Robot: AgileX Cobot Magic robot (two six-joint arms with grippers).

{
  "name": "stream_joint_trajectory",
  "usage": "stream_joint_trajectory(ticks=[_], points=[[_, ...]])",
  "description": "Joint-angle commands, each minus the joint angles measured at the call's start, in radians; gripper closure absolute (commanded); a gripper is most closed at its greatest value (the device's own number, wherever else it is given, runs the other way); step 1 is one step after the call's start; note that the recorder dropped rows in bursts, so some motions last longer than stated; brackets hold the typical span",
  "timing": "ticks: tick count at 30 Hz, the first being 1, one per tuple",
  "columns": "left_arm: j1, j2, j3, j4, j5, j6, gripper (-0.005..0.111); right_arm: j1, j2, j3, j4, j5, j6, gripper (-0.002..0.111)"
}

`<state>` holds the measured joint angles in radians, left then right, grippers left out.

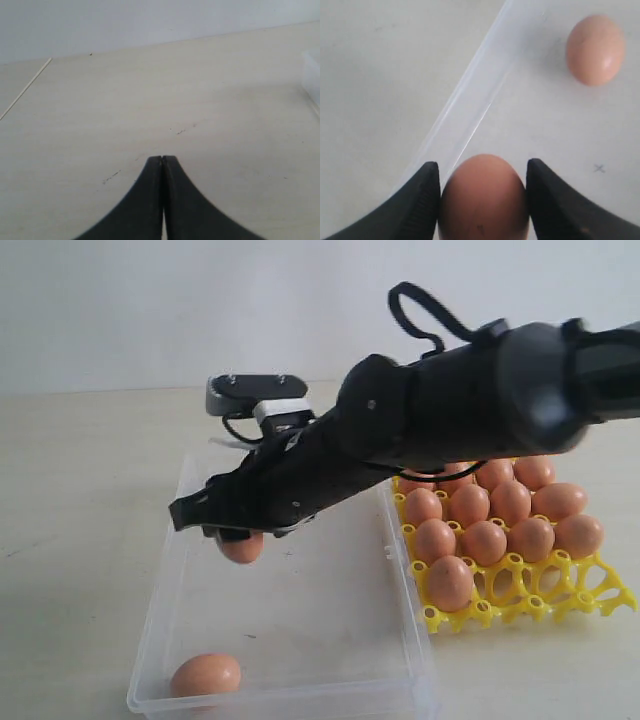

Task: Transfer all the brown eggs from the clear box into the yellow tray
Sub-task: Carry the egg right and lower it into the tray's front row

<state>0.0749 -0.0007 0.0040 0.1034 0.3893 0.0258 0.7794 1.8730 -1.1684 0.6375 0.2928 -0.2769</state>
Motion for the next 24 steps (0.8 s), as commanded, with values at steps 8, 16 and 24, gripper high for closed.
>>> stream_joint_trajectory(ticks=[8, 16, 24], points=[[-0.005, 0.001, -0.004, 0.000, -0.009, -0.004, 0.107, -0.037, -0.383, 0.440, 0.045, -0.432, -0.114, 0.108], [-0.005, 0.001, -0.004, 0.000, -0.009, -0.004, 0.107, -0.147, -0.550, 0.719, 0.151, -0.631, -0.149, 0.108], [-0.005, 0.001, -0.004, 0.000, -0.009, -0.004, 0.107, -0.218, -0.549, 0.771, 0.147, -0.624, -0.149, 0.108]])
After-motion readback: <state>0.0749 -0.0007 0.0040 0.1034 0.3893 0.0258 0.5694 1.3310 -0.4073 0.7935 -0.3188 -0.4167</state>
